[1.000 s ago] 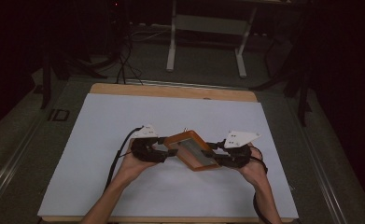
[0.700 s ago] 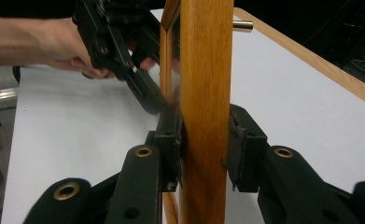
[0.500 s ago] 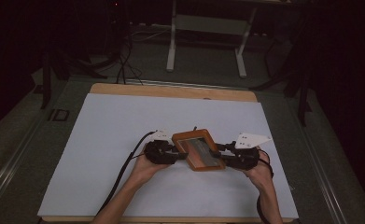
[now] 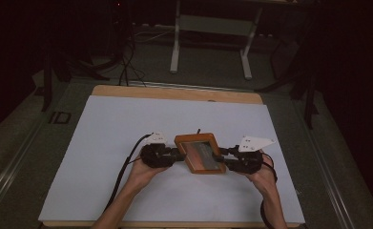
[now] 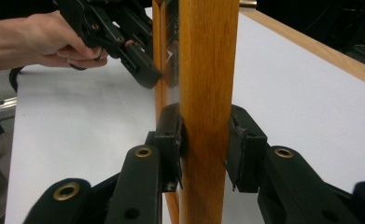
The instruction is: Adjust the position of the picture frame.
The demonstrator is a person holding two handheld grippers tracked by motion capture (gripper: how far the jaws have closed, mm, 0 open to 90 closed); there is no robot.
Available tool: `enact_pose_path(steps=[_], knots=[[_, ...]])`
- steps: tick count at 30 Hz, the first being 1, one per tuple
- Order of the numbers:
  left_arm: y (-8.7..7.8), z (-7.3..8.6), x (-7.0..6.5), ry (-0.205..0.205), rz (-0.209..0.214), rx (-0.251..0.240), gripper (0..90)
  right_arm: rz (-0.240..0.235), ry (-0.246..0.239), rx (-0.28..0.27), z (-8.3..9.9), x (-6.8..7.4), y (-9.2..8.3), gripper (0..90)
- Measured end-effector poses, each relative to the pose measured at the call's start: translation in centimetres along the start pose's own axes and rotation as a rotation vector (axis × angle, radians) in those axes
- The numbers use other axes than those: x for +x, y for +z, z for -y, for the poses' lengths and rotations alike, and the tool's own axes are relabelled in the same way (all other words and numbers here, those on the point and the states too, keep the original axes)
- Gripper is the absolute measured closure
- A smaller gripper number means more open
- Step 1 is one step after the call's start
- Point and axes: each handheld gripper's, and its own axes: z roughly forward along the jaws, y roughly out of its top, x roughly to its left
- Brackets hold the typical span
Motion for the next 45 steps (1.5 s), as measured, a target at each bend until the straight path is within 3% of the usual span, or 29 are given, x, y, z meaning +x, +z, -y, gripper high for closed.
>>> enact_pose_path(steps=[3, 8, 12, 17, 23, 26, 28, 34, 40, 41, 45], knots=[[-0.3, 0.2, -0.1, -0.004, -0.007, -0.007, 68.1, -0.004, -0.005, 0.011, 0.0, 0.1, 0.4, 68.6], [-1.7, 0.4, -0.5, 0.029, -0.035, -0.019, 68.2, -0.023, 0.0, 0.012, 0.2, 0.2, 1.1, 68.5], [-3.4, 0.3, -0.7, 0.05, -0.069, -0.019, 68.0, -0.055, 0.045, 0.003, 0.6, 0.3, 2.4, 68.4], [-5.3, 0.7, -0.4, 0.026, -0.093, -0.017, 68.0, -0.108, 0.12, -0.014, 0.5, 0.9, 4.5, 68.4], [-7.2, 1.2, 0.2, -0.049, -0.114, -0.022, 68.2, -0.167, 0.24, -0.011, 0.5, 1.6, 6.8, 67.9], [-7.4, 1.6, 0.3, -0.08, -0.133, -0.012, 68.3, -0.17, 0.269, 0.003, 0.5, 1.8, 7.6, 66.8], [-7.4, 1.9, 0.3, -0.099, -0.138, 0.004, 68.3, -0.162, 0.283, 0.02, 0.6, 1.9, 8.1, 65.7], [-6.8, 2.0, 1.4, -0.162, -0.132, -0.016, 68.3, -0.111, 0.311, 0.057, 0.3, 1.8, 8.8, 62.6], [-5.6, 1.8, 3.1, -0.259, -0.132, 0.005, 66.7, -0.086, 0.417, 0.08, 0.3, 0.9, 9.8, 59.0], [-5.6, 1.8, 3.1, -0.259, -0.132, 0.005, 66.2, -0.086, 0.417, 0.08, 0.3, 0.9, 9.8, 59.0], [-5.0, 2.0, 3.9, -0.284, -0.144, 0.03, 64.5, -0.079, 0.504, 0.099, 0.5, 0.0, 10.8, 55.6]])
